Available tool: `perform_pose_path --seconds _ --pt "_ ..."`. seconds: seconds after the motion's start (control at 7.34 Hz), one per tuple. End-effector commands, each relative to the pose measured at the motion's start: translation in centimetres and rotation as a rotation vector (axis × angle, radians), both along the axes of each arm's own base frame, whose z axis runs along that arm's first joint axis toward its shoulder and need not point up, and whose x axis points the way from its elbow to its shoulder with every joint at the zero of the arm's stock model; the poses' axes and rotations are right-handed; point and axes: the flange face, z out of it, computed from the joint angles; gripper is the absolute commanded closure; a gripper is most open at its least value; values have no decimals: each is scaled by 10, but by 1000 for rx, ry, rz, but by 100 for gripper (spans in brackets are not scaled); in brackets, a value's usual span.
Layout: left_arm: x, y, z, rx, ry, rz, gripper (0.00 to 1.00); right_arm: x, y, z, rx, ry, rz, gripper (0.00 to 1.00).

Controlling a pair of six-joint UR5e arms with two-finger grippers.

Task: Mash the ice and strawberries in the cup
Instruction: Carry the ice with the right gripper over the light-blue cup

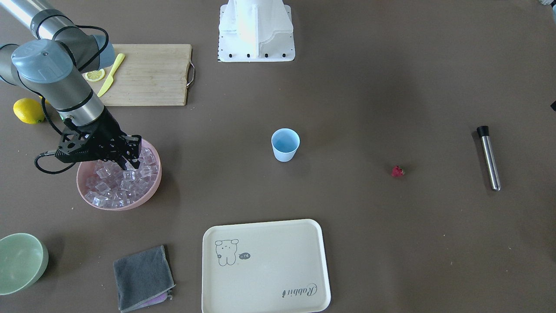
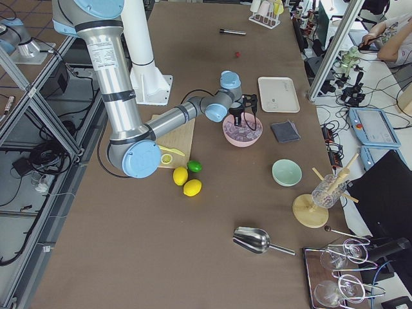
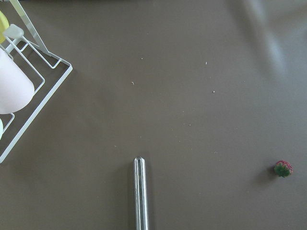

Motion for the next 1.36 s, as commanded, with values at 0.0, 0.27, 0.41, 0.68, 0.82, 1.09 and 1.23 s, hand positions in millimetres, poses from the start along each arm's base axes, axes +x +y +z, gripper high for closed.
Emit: perform_pose_path --seconds 0.0,0.27,0.41,0.68,0.82,1.09,1.23 --pt "0 1 0 -3 1 -2 2 10 -8 -104 -41 4 -4 100" --pt "1 -1 -1 -7 1 -4 2 -44 3 -217 -43 58 -25 100" --pt "1 -1 0 -7 1 -4 2 -86 23 -241 4 73 -36 100" --pt "1 -1 1 -7 2 -2 2 -170 53 -289 14 79 -25 100" --pt "1 -1 2 -10 2 -2 2 -209 69 -299 36 105 -27 100" --pt "0 -1 5 -12 -1 -3 2 -270 77 -297 38 80 -50 100" --pt "0 0 4 -6 0 -3 2 -278 75 -295 45 67 -50 100"
